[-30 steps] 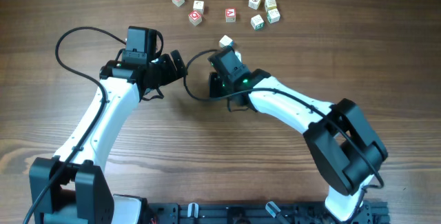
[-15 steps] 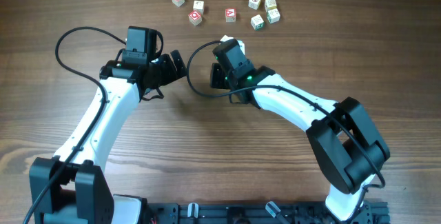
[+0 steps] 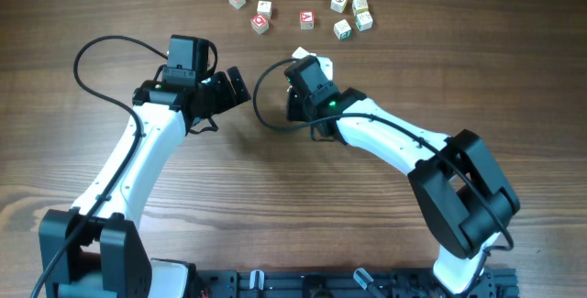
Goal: Form a circle
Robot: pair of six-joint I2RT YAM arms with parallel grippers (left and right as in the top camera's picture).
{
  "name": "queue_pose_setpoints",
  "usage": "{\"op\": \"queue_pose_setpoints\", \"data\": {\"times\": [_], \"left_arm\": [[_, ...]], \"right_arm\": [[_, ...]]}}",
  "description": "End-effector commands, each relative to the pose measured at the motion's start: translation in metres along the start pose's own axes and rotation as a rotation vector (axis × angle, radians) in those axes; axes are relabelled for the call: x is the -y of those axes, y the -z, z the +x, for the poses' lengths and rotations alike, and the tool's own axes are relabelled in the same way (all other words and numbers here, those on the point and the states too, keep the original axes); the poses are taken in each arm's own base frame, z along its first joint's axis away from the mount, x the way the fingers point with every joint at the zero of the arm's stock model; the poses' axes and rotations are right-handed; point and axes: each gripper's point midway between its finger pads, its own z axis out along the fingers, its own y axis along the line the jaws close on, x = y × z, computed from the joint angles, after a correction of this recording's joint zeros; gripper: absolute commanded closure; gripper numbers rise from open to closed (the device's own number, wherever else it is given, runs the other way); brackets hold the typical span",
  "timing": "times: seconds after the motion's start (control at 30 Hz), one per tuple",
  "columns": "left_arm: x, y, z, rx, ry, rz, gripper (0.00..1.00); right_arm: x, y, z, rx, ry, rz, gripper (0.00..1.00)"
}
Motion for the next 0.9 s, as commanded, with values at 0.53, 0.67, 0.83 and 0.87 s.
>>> {"op": "queue_pose_setpoints", "data": {"times": [0.53, 0.67, 0.83, 0.87], "left_arm": [[-0.003, 0.000, -0.001, 0.006, -0.017, -0.010, 0.00], [-0.003, 0.000, -0.001, 0.006, -0.017, -0.010, 0.00], [-0.003, 0.000, -0.001, 0.006, -0.017, -0.010, 0.00], [-0.003, 0.000, -0.001, 0.006, -0.017, -0.010, 0.00]], "right_arm": [[0.031, 0.030, 0.023, -0.093, -0.273, 0.139, 0.95], [0.027, 0.032, 0.039, -0.174, -0.267, 0.119, 0.95], [0.029, 0.036, 0.053, -0.216, -0.239, 0.147, 0.96], [0.029, 0.036, 0.054, -0.222, -0.239, 0.147, 0.95]]}}
